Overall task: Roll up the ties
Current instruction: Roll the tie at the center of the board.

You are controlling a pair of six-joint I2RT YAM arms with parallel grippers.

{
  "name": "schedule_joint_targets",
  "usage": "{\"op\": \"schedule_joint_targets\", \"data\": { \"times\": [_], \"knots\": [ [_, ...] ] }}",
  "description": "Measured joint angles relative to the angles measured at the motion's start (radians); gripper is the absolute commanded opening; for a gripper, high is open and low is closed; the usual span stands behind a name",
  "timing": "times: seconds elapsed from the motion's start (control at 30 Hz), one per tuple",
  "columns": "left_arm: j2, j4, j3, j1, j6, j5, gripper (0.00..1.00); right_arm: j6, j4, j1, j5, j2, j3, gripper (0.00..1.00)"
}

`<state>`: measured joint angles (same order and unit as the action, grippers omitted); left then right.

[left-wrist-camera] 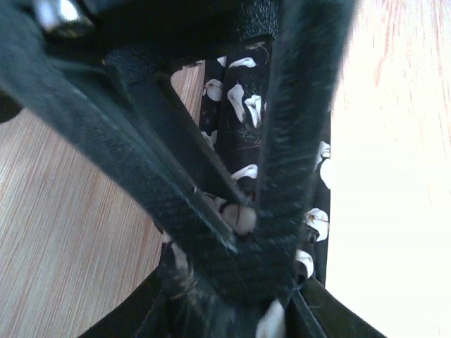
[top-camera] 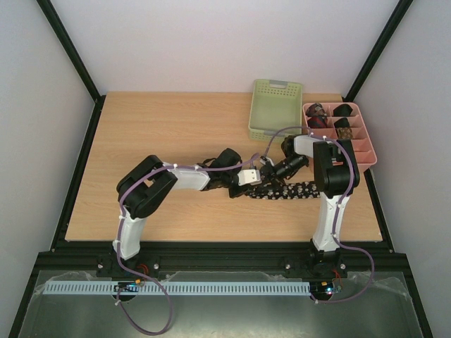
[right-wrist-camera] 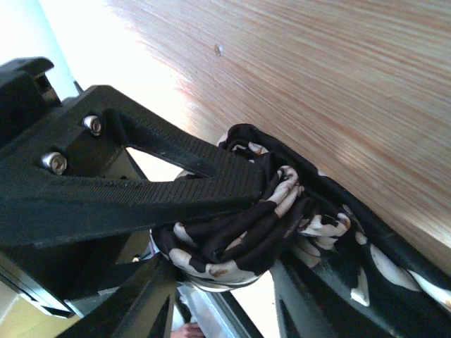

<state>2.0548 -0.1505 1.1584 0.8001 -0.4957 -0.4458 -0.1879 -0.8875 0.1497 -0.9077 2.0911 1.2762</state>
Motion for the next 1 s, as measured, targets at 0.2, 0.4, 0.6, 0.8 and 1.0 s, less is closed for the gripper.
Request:
{"op": "schedule_joint_targets", "data": {
  "times": [0.2,0.4,0.6,0.8,1.0],
  "knots": [
    [-0.005,0.0,-0.012,-0.004,0.003,0.009,0.58,0.016,0.011,-0.002,0.021,0.0,-0.007,0.01],
    [-0.024,0.024,-0.041,-0.04,0.006,-0.014,0.76,-0.034,-0.008,-0.038,0.042,0.014,-0.023,0.01],
    [-0.077,0.01,-0.121,-0.055,0.006,-0.049,0.84,-0.095,-0.053,-0.079,0.054,0.047,-0.023,0.01],
    [-0.027,-0.045,-0.083,-0.017,0.007,-0.058,0.87,-0.123,-0.059,-0.081,0.063,0.05,-0.023,0.01],
    [0.057,-0.113,-0.003,0.02,0.0,-0.068,0.8,-0.131,-0.097,-0.077,0.06,0.088,0.013,0.01]
  ]
}}
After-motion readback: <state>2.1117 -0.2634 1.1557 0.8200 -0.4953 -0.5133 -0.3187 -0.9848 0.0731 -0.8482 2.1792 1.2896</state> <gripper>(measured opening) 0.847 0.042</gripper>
